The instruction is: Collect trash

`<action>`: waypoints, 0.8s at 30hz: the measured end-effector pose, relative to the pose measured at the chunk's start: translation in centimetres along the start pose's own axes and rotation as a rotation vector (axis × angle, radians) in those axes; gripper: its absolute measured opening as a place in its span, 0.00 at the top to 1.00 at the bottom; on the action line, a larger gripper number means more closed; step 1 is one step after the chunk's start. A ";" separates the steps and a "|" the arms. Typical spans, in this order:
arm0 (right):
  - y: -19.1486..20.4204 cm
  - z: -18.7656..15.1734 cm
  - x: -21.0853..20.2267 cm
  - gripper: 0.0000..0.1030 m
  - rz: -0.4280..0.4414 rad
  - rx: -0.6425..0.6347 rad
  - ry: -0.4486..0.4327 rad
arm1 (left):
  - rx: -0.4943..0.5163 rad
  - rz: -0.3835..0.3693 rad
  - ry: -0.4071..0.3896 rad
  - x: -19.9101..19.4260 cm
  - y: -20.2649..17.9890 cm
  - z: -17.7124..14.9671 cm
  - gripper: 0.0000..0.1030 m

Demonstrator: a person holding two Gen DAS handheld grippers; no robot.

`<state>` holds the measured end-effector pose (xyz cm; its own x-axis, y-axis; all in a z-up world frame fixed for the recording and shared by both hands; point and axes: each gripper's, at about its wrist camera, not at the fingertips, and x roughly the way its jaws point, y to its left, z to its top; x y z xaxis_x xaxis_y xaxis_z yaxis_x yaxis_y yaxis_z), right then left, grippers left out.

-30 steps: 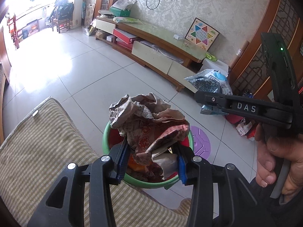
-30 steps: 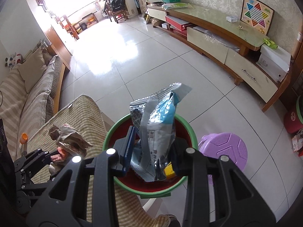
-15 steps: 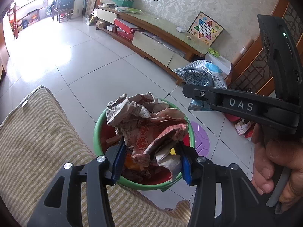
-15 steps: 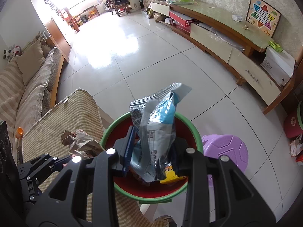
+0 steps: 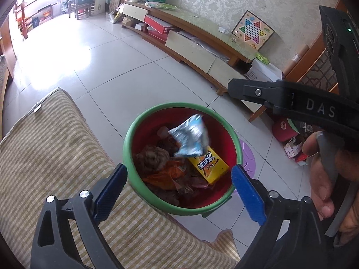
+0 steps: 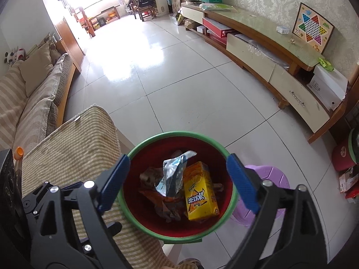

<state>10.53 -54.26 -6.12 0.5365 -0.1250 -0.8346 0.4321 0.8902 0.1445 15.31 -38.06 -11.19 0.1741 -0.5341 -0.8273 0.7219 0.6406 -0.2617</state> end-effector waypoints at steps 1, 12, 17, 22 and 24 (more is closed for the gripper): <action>0.2 0.0 -0.1 0.07 -0.005 -0.005 -0.003 | -0.002 0.005 -0.005 -0.4 0.3 -0.2 0.09; 3.3 -0.1 -2.3 0.05 -0.039 -0.060 -0.098 | -0.017 0.129 -0.098 -6.5 2.9 -2.1 0.08; 6.7 -0.7 -4.0 0.05 -0.011 -0.110 -0.153 | -0.092 0.227 -0.191 -11.4 5.1 -3.8 0.08; 10.9 -1.9 -5.6 0.05 0.013 -0.191 -0.213 | -0.194 0.325 -0.345 -18.0 7.8 -7.0 0.08; 12.7 -2.7 -6.1 0.05 0.019 -0.223 -0.224 | -0.235 0.376 -0.387 -20.3 8.7 -8.3 0.08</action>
<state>10.76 -41.02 -0.69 0.7004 -0.1786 -0.6910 0.2643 0.9643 0.0186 12.50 -17.08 -0.80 0.6532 -0.3805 -0.6546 0.4031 0.9066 -0.1248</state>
